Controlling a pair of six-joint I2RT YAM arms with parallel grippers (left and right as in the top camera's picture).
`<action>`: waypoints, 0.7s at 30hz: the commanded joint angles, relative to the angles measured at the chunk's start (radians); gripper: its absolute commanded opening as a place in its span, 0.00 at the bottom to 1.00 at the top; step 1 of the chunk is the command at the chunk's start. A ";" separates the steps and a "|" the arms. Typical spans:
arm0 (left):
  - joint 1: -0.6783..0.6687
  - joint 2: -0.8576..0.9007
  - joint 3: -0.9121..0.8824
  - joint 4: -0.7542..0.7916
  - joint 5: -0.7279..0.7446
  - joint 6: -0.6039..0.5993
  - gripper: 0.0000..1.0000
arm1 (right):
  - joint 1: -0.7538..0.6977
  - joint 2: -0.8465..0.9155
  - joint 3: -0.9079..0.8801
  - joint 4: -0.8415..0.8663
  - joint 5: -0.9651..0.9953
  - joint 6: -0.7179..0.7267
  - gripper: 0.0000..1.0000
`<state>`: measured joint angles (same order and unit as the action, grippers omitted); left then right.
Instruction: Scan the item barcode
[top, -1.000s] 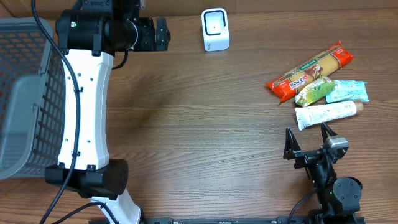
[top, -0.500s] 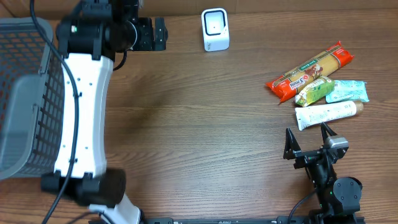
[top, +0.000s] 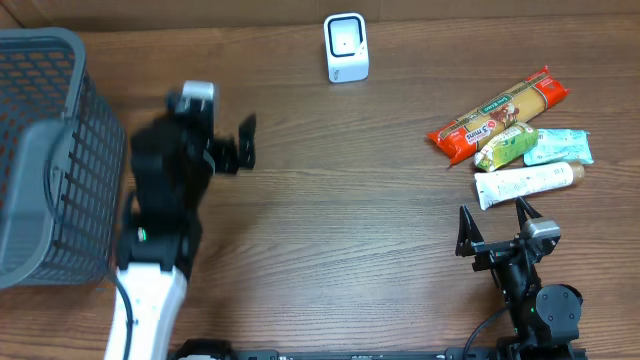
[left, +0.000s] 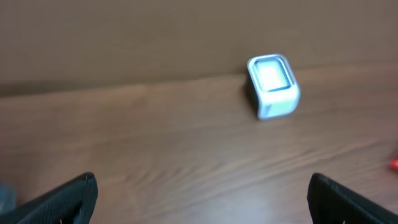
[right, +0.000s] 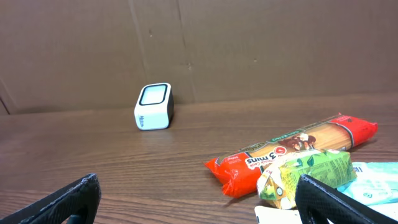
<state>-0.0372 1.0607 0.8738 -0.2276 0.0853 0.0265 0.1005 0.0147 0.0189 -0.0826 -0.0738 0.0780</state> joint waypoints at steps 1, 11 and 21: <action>0.057 -0.198 -0.293 0.161 0.004 0.039 0.99 | 0.006 -0.012 -0.011 0.005 0.002 0.003 1.00; 0.085 -0.598 -0.690 0.322 0.043 0.159 1.00 | 0.006 -0.012 -0.011 0.005 0.002 0.003 1.00; 0.086 -0.928 -0.869 0.267 0.060 0.252 0.99 | 0.006 -0.012 -0.011 0.005 0.002 0.003 1.00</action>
<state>0.0418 0.2272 0.0341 0.0887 0.1310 0.2325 0.1009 0.0147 0.0189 -0.0822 -0.0738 0.0784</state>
